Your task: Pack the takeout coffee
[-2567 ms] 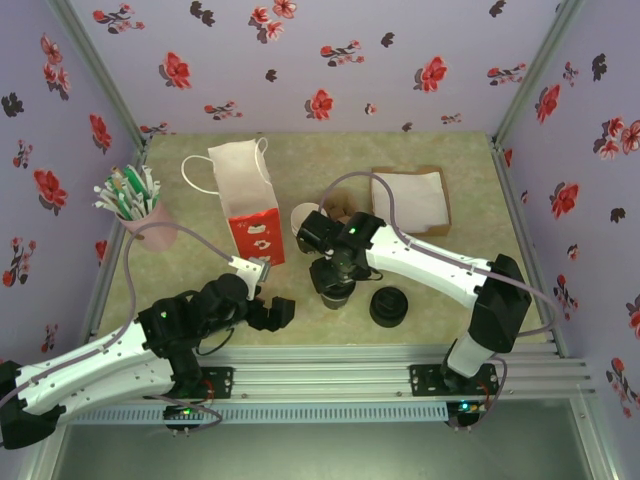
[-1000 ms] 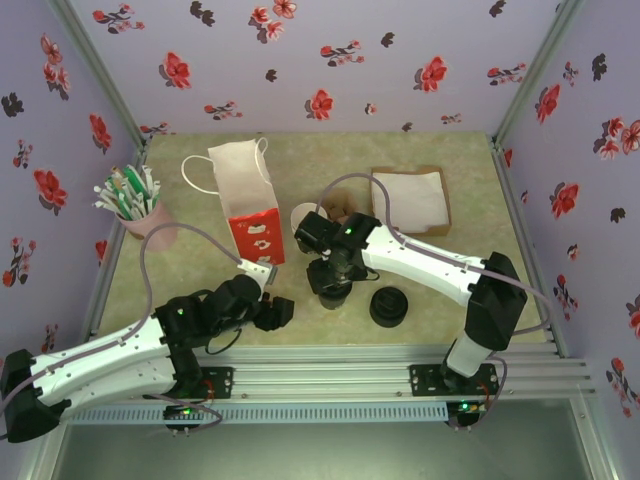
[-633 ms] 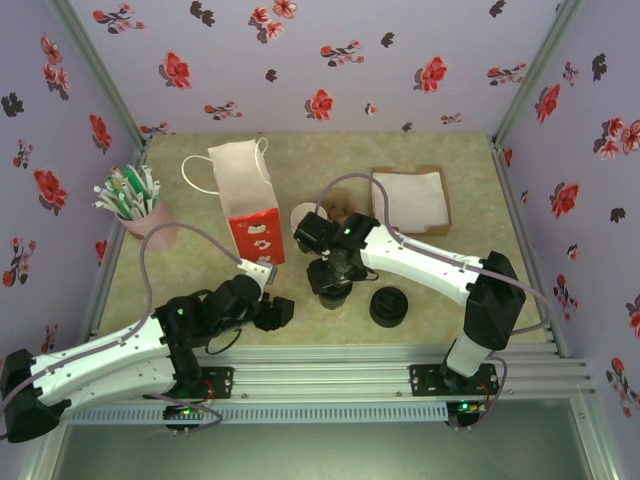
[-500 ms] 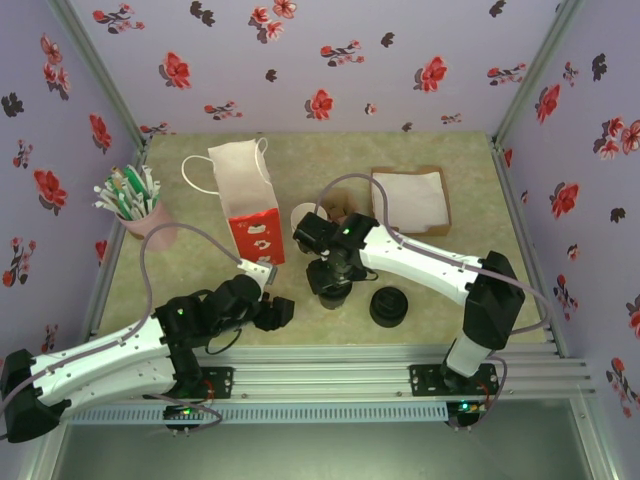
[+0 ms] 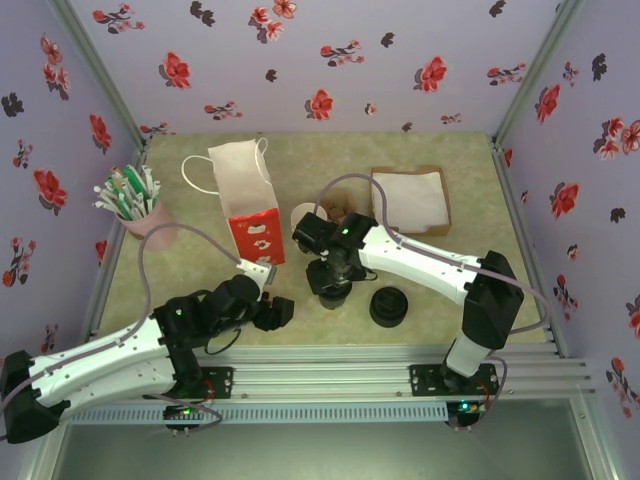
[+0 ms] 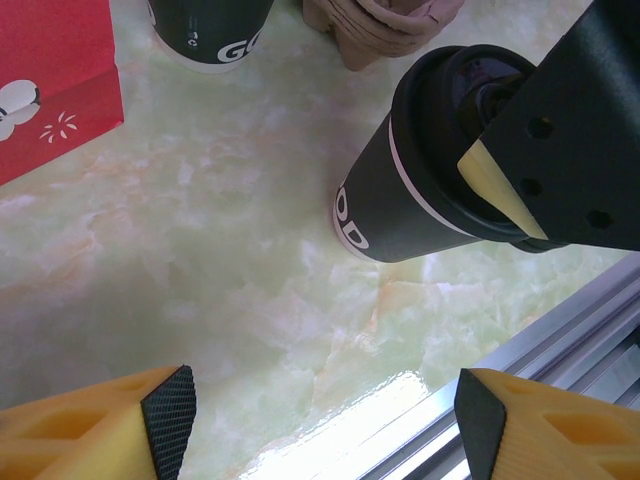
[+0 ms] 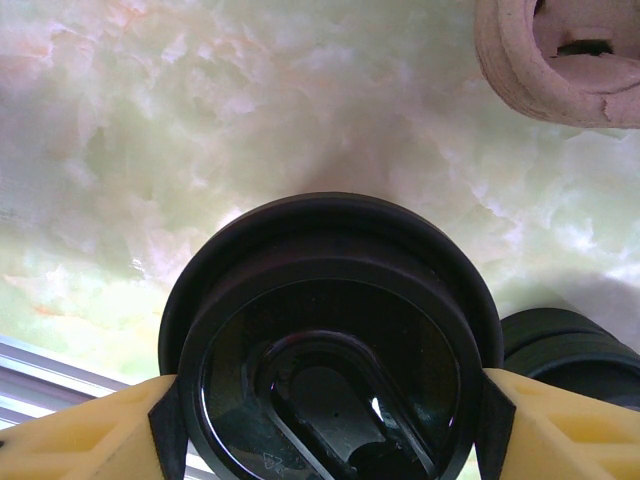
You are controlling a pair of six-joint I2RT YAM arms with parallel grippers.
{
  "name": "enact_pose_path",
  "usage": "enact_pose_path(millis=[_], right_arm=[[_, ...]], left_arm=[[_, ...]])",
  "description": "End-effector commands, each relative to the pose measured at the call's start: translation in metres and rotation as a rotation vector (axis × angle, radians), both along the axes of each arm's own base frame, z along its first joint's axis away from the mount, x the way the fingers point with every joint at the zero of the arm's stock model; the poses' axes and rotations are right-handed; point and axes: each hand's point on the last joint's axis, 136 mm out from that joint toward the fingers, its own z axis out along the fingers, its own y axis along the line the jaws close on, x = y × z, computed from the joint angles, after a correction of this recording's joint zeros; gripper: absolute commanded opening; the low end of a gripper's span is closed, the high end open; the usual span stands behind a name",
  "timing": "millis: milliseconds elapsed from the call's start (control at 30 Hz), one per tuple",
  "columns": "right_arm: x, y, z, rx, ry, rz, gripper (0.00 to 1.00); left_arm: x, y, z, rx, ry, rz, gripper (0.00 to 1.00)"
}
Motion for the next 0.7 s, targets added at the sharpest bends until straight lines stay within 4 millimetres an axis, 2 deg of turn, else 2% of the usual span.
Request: enact_pose_path(millis=[0,233,467,567,667], right_arm=[[-0.012,-0.007,-0.029,-0.093,0.066,-0.006,0.72],[-0.001,-0.002,0.009,-0.026,-0.017,-0.013,0.83],[0.003,0.003,0.032,0.047,-0.065,-0.015,0.89],[0.002,-0.002,0.042,0.076,-0.091,-0.026,0.89],[0.003,-0.015,0.053,0.093,-0.143,-0.054,0.88]], left_arm=[[0.002,0.000,0.010,-0.029,-0.016,0.007,0.72],[0.002,0.000,0.022,-0.037,-0.031,0.000,0.78],[0.004,-0.003,0.032,-0.040,-0.038,-0.004,0.80],[0.004,-0.006,0.038,-0.038,-0.036,-0.010,0.79],[0.003,-0.013,0.047,-0.054,-0.027,-0.028,0.74]])
